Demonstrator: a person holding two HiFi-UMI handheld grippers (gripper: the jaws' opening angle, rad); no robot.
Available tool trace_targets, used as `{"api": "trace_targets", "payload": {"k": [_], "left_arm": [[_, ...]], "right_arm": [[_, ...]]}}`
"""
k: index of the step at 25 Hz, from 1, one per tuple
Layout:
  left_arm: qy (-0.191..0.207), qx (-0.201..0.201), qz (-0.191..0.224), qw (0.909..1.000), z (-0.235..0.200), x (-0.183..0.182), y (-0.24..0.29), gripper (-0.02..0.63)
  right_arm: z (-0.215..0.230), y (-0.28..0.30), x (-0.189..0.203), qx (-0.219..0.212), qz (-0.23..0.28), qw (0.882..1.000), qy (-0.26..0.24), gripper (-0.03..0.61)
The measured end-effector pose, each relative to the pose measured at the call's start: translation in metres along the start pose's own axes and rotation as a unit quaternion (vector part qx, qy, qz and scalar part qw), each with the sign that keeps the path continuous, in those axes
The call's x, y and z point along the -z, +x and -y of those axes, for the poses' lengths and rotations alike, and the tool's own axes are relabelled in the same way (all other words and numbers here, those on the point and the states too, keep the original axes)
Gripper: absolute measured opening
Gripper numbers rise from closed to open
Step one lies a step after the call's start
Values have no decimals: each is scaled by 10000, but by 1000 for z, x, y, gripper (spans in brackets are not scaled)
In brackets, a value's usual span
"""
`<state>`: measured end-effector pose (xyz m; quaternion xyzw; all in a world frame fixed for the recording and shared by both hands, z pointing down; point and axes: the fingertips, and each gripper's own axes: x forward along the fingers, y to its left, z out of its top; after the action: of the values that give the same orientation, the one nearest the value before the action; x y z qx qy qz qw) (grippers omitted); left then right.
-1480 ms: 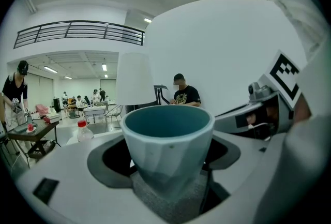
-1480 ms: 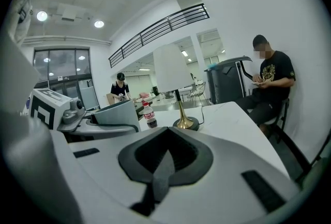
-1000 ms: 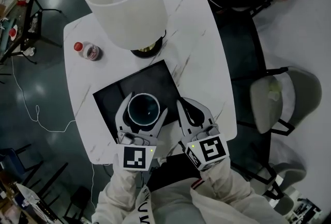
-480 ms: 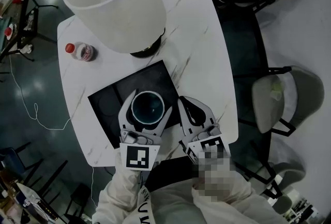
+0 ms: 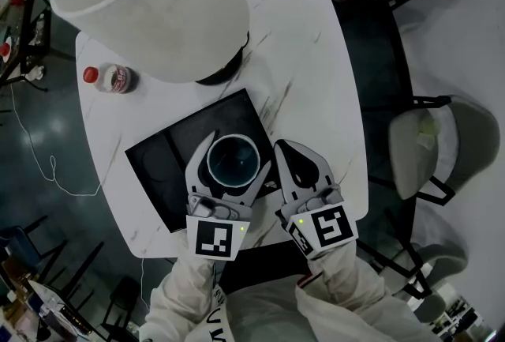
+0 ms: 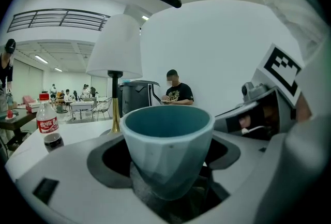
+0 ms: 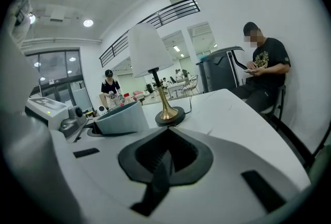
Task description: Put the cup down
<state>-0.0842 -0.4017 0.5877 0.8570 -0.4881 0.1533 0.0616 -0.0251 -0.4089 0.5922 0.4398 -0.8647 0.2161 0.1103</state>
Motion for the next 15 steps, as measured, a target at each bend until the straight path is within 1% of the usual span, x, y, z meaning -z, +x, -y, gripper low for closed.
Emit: {"api": "trace_targets", "payload": {"k": [7,11,15], "left_arm": [[-69,108,-30,9999,2,9,13,402],[-178,89,-9,9998,3,10,14,402],[-102,99,-57,9999,4,9,14,402]], "right_arm": [[12,5,4,91,17,9999,82,5],[16,6,6,130,24,9999,112,6],[17,7,8,146,16,9998,131,6]]}}
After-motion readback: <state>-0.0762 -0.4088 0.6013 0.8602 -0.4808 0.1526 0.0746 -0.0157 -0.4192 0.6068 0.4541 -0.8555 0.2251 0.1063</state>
